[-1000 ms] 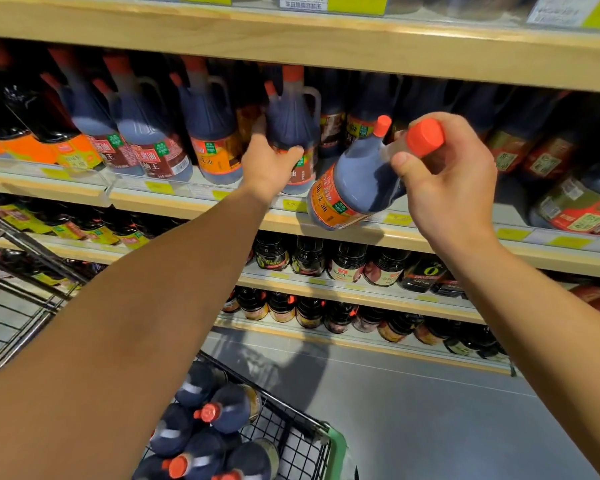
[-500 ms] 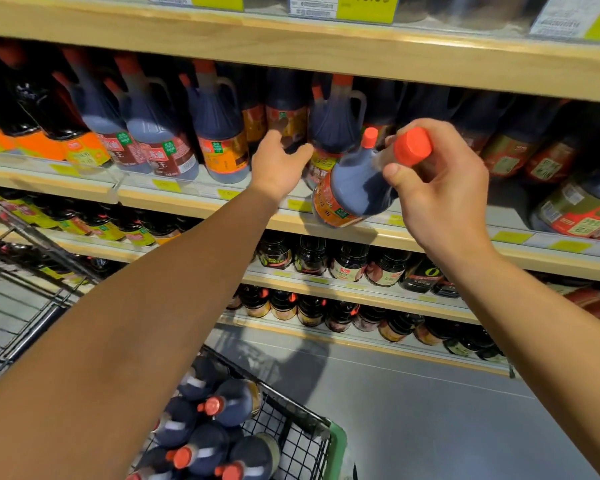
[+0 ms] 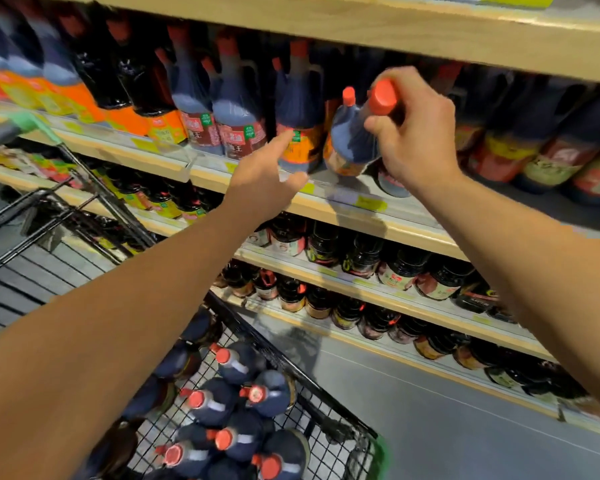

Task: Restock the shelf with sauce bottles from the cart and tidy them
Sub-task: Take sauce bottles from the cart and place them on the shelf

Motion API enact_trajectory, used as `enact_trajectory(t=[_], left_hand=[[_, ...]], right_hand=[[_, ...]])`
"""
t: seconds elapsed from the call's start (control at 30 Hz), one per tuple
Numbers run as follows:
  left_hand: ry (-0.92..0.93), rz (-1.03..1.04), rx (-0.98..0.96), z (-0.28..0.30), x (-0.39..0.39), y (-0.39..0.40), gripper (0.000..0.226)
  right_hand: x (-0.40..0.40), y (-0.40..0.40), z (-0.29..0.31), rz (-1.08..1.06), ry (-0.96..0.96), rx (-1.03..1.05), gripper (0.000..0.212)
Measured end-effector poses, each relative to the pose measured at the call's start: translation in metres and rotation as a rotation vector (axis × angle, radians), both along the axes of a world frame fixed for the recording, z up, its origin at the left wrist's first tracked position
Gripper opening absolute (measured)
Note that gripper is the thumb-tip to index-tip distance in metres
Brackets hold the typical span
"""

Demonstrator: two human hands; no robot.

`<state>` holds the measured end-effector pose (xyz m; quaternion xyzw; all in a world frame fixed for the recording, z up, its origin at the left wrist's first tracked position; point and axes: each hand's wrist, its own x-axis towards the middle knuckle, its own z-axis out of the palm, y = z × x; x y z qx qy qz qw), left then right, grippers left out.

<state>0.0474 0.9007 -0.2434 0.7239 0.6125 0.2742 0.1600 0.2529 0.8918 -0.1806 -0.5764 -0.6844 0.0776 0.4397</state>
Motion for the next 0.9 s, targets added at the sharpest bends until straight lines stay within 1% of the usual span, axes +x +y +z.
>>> enact_trajectory(t=[0.13, 0.2, 0.27, 0.37, 0.43, 0.53, 0.67, 0.9], left_hand=[[0.152, -0.104, 0.172, -0.019, -0.012, 0.001, 0.073], [0.240, -0.113, 0.232, -0.023, -0.011, 0.004, 0.075], [0.293, -0.093, 0.223, -0.025, -0.008, 0.007, 0.078], [0.331, -0.057, 0.185, -0.031, -0.004, 0.013, 0.080], [0.368, -0.053, 0.208, -0.033, -0.002, 0.015, 0.080], [0.388, -0.042, 0.228, -0.037, -0.002, 0.019, 0.081], [0.390, -0.038, 0.234, -0.040, -0.002, 0.023, 0.082], [0.320, 0.000, 0.219, -0.036, -0.007, 0.021, 0.085]], right_hand=[[-0.005, 0.029, -0.012, -0.053, -0.069, -0.065, 0.029], [-0.005, 0.041, -0.016, -0.073, -0.113, -0.090, 0.028], [-0.006, 0.052, -0.019, -0.073, -0.096, -0.116, 0.033], [-0.012, 0.070, -0.018, -0.094, 0.021, -0.098, 0.041], [-0.016, 0.084, -0.015, -0.137, 0.011, -0.128, 0.041], [-0.022, 0.101, -0.010, -0.231, -0.073, -0.212, 0.041], [-0.027, 0.116, -0.003, -0.277, -0.146, -0.222, 0.041], [-0.026, 0.123, -0.005, -0.274, -0.069, -0.203, 0.041]])
